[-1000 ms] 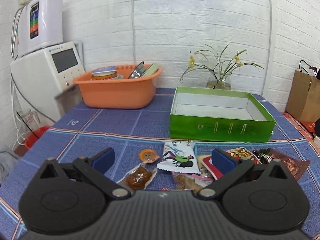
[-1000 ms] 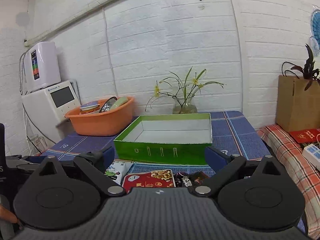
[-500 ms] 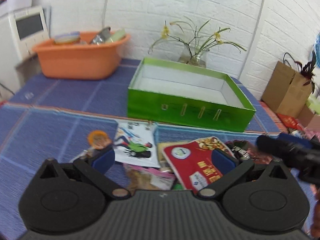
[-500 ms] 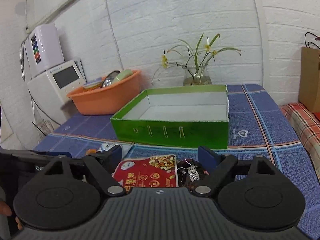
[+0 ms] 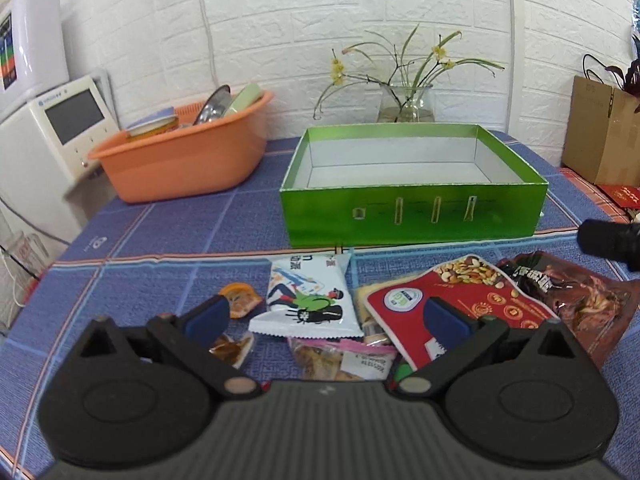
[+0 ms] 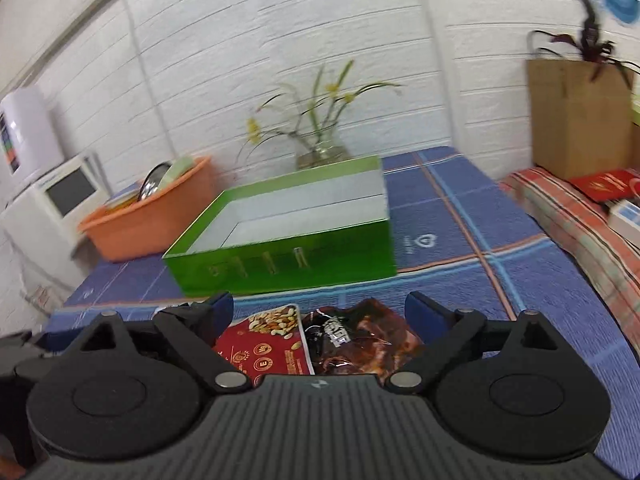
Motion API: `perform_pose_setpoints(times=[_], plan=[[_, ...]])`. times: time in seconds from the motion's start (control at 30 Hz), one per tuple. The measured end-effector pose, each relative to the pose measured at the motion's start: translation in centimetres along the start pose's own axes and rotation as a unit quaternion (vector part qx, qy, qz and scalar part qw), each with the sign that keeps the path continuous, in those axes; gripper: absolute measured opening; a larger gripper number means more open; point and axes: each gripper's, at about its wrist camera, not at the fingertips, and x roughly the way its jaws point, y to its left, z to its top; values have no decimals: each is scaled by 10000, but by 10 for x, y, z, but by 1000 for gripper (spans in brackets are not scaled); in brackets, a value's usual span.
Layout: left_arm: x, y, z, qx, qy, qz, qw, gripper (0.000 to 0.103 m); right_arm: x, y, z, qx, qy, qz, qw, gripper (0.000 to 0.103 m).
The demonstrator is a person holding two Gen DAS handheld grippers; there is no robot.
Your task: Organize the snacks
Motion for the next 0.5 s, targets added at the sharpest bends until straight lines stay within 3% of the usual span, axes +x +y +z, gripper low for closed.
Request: perform_pose_setpoints(times=[0.27, 0.5], plan=[[-31, -5, -22, 571, -452, 218, 9971, 103, -30, 12, -5, -121, -307, -311, 9990, 103], [-45, 0, -33, 321, -543, 53, 9980, 103, -46, 10, -8, 192, -306, -64, 9993, 103]])
